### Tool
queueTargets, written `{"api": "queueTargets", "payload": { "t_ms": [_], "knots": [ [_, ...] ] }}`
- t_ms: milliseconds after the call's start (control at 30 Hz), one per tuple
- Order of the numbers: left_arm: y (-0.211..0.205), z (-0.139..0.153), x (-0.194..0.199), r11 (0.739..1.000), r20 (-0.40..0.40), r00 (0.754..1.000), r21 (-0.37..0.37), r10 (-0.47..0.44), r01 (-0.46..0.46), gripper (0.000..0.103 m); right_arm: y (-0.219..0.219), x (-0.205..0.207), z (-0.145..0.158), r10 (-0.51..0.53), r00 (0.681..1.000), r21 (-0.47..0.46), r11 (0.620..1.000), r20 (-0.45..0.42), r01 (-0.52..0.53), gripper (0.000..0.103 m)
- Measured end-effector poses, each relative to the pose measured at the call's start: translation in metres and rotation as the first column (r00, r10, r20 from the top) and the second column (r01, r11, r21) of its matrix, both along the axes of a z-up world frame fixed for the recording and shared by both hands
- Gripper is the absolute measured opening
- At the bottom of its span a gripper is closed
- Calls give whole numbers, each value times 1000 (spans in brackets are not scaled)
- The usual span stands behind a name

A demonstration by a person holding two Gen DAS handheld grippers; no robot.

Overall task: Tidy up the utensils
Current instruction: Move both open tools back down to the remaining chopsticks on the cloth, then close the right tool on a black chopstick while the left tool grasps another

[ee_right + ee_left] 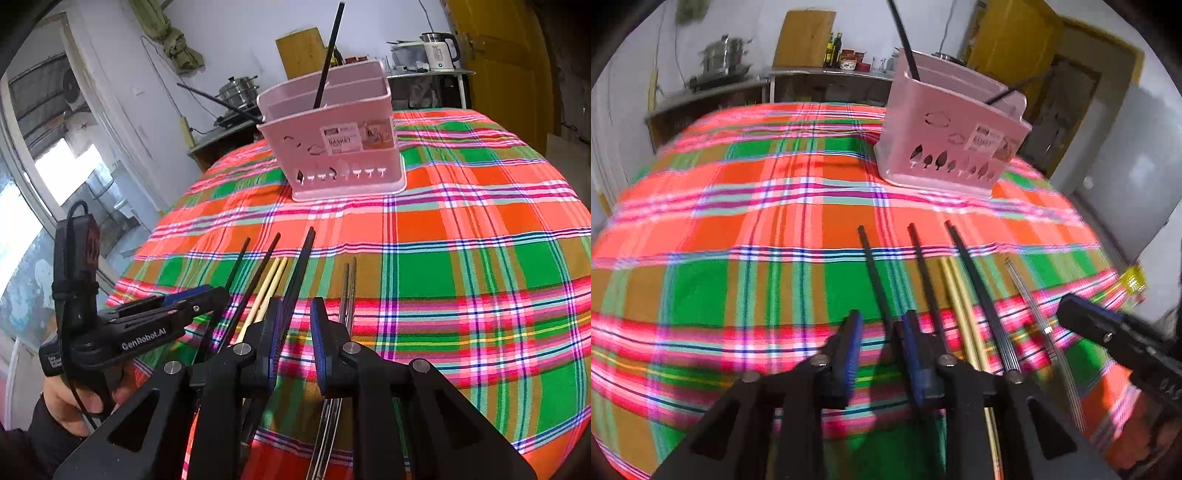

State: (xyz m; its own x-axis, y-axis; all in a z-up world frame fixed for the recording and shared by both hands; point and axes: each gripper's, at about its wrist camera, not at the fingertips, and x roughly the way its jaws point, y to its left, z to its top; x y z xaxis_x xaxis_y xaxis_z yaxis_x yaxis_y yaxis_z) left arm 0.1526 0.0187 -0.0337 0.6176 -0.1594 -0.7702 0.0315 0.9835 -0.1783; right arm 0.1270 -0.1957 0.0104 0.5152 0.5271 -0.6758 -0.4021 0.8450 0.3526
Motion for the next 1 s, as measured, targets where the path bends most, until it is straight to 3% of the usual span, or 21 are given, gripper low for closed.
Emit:
{"api": "queueTargets", "payload": {
  "t_ms": [33, 400, 633, 667, 1000],
  "knots": [
    [1, 0, 0, 1000, 0, 1000, 14, 7, -7, 10, 2, 1, -1, 3, 1000, -7, 1000, -4, -3, 16],
    [26, 1, -10, 1000, -7, 1000, -12, 22, -22, 9, 32, 15, -25, 33, 997, -128, 991, -74, -43, 16],
    [28, 0, -8, 999, -11, 1000, -36, 17, -17, 9, 37, 21, -25, 19, 998, -186, 982, -64, -31, 14],
    [28, 0, -9, 999, -11, 1000, -34, 17, -17, 9, 37, 22, -26, 18, 998, -196, 980, -65, -30, 10],
    [13, 0, 0, 998, -23, 1000, 67, 12, -10, 10, 48, 33, -24, 18, 997, -251, 967, -74, -36, 10]
  ]
}}
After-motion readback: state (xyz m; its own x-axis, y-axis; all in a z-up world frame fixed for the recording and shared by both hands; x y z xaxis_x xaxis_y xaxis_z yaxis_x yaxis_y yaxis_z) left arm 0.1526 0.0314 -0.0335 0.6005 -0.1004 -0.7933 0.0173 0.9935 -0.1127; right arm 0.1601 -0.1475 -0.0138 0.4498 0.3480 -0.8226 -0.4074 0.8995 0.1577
